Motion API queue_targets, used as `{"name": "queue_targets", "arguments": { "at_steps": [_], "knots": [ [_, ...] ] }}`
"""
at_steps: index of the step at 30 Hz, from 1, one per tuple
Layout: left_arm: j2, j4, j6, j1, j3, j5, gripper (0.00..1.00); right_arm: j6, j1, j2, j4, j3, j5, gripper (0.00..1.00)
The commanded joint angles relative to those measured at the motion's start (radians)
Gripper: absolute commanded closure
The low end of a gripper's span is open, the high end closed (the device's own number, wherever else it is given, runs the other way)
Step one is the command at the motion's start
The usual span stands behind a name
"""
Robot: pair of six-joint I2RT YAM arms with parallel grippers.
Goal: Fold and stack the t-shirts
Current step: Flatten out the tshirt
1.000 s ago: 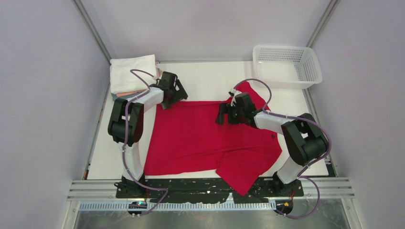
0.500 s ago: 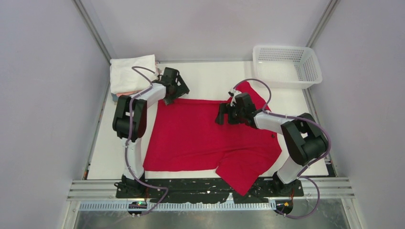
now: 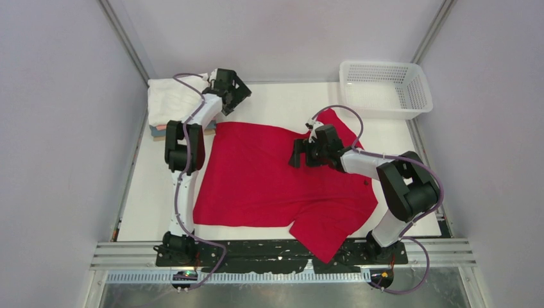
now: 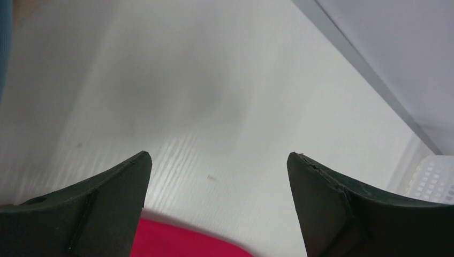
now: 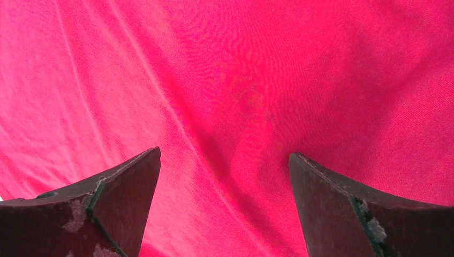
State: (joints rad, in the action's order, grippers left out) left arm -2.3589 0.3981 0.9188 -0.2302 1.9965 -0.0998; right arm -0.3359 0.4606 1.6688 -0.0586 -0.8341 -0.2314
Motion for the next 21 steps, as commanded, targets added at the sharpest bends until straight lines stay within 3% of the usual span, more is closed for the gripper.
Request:
{"name": "queue_targets", "arguments": {
  "at_steps": [1,5,9,15,21],
  "knots": [
    [-0.042,0.002,0.013,0.017,0.107,0.069,0.0,0.018,0.001,0.03,0.052,-0.007,0.016,0.05],
    [0.027,-0.034,-0.052,0.016,0.092,0.095,0.0,0.017,0.001,0.004,0.069,-0.028,0.028,0.05],
    [0.183,-0.043,-0.137,0.009,-0.039,0.123,0.0,0.023,0.001,-0.052,0.1,-0.052,0.061,0.05],
    [0.536,-0.094,-0.189,-0.026,-0.488,0.108,0.0,0.003,0.0,-0.087,0.119,-0.154,0.159,0.05],
    [0.788,-0.121,-0.198,-0.099,-0.904,0.064,0.0,-0.071,-0.04,0.038,0.177,-0.344,0.285,0.05]
  ]
}}
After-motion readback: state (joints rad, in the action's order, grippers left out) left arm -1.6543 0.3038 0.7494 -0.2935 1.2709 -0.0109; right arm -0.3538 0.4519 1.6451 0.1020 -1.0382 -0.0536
